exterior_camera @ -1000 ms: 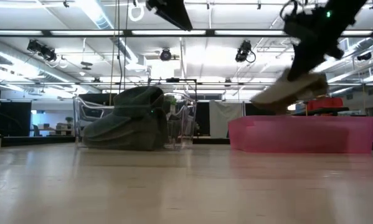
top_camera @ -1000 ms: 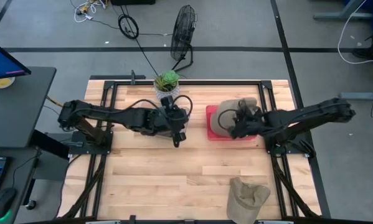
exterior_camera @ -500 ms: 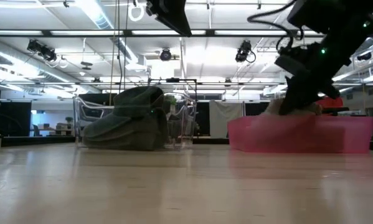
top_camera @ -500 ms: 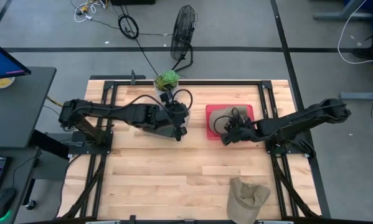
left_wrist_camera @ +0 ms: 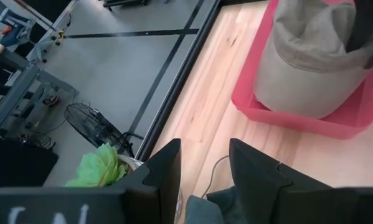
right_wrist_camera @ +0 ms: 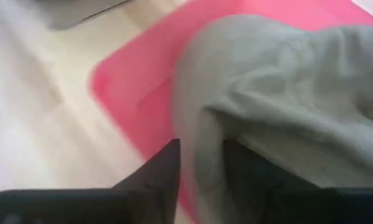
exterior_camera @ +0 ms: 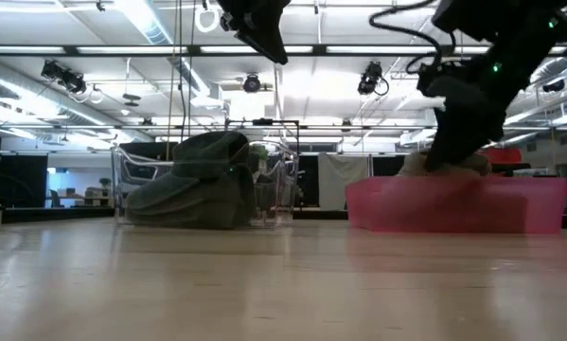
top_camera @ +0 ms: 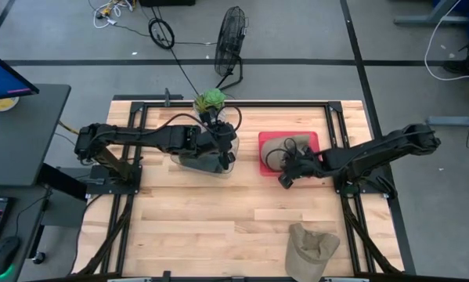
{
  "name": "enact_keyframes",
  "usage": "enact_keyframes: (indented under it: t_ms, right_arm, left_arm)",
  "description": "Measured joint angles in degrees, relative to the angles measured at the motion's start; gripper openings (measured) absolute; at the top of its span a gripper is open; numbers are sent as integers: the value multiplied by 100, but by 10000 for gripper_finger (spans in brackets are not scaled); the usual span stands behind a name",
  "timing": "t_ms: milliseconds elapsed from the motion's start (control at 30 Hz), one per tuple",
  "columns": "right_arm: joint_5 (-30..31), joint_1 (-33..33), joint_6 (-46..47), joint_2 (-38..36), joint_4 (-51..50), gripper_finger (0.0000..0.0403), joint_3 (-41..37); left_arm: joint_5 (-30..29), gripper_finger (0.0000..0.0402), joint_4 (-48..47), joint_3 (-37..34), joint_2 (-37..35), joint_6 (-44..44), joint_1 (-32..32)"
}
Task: Pick & Place hat
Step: Put the left brown cap into the red bin, then put the brown cap into the red bin
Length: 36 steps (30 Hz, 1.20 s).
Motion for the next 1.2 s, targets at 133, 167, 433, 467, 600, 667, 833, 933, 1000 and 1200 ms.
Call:
enact_keyframes:
  t_ms: [133, 167, 433, 467, 600, 667, 833, 933, 1000, 1200]
  right_arm:
    - [-500, 16, -712, 0, -641, 167, 634]
    - [-614, 35, -861, 0, -873, 175, 825]
    - [-1540, 496, -710, -2, -2429, 201, 2060]
    - [-1691, 614, -522, -4, -2467, 201, 2095]
    - [-2286, 1204, 616, 64, -2584, 199, 2098]
    - [-2417, 1549, 1270, 199, -2678, 199, 2096]
    - [-2788, 2417, 3209, 717, -2614, 199, 2096]
    - [-3011, 2861, 4054, 1089, -2323, 198, 2094]
    - [-3060, 3081, 4327, 1321, -1978, 198, 2091]
    - [-3049, 3327, 5060, 1753, -1272, 198, 2091]
  left_arm:
    - [2, 140, 0, 0, 0, 1, -14]
    - [1, 140, 0, 0, 0, 2, -16]
    - [2, 140, -9, 0, 0, 0, -18]
    - [2, 140, -9, 0, 0, 0, -18]
    - [2, 140, -11, 0, 0, -2, -18]
    - [4, 140, -4, 0, 0, -1, 0]
    - [7, 140, 56, -1, 0, -3, 104]
    - [133, 140, 48, -1, 0, -8, 181]
    - [805, 140, 11, -2, 0, -2, 257]
    - [3890, 140, 50, -2, 7, 322, 553]
